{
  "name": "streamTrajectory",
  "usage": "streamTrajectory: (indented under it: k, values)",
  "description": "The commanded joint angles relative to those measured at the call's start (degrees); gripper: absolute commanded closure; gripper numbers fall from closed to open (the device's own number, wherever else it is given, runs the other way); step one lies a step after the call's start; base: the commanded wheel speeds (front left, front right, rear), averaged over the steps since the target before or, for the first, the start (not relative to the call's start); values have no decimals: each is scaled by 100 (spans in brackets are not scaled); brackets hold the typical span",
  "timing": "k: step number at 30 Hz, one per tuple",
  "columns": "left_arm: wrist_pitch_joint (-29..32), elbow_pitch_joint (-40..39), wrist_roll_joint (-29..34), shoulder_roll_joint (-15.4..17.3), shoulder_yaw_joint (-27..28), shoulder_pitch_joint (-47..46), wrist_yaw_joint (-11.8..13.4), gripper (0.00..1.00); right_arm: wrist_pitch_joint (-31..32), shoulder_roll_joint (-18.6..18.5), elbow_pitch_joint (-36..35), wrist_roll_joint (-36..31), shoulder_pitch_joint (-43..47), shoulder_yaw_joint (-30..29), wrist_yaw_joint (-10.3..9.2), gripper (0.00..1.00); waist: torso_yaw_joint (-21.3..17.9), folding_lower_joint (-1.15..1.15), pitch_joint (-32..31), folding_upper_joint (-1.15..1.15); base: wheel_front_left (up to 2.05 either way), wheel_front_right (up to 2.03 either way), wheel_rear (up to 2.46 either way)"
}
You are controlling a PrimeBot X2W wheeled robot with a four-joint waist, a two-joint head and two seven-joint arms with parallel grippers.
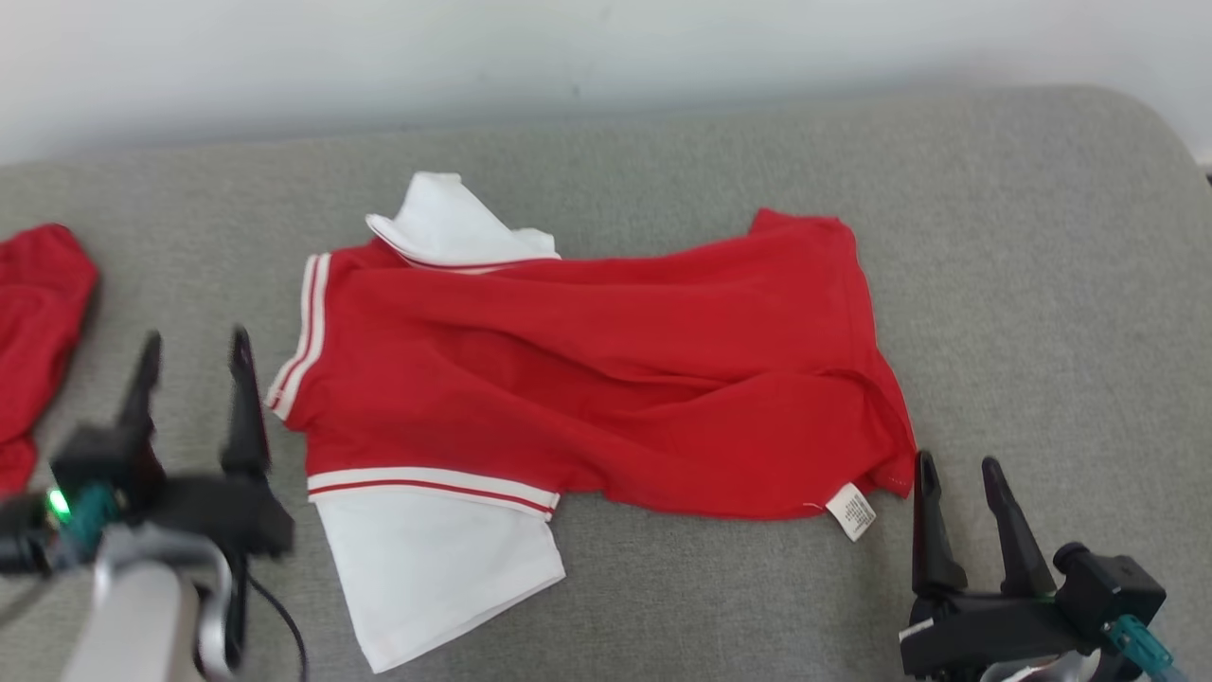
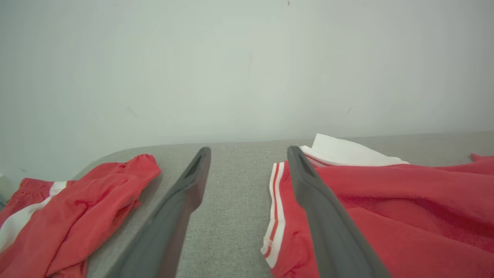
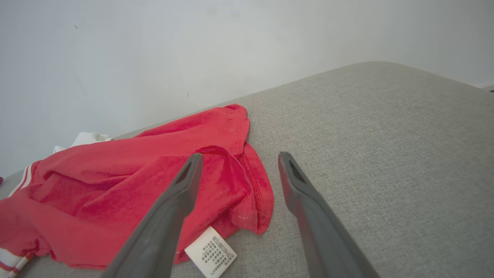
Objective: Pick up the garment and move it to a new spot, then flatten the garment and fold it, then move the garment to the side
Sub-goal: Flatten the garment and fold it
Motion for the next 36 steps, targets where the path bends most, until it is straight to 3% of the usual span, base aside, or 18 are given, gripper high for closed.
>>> streamTrajectory:
  k: [1,11,16,22,36]
  values:
    - [-17,-199,6,-103,28,325,10,0,10,10,51,23,82,5,21,0,182,1,-265,0,0,0,0]
    - [-18,-1577,281,-883,113,1995,234,0,82,11,345,-219,316,-218,21,0,352,1,-651,0,0,0,0]
    - [-18,-1965,526,-1186,304,2580,112,0,40,12,388,-385,474,-241,21,0,411,1,-838,0,0,0,0]
    - [-18,-2176,960,-1330,436,3073,-128,0,-3,12,251,-733,737,-135,21,0,455,1,-1064,0,0,0,0]
    - [-18,-1772,1311,-1457,556,3355,-286,0,-17,12,81,-1025,1045,-32,21,0,387,1,-1238,0,0,0,0]
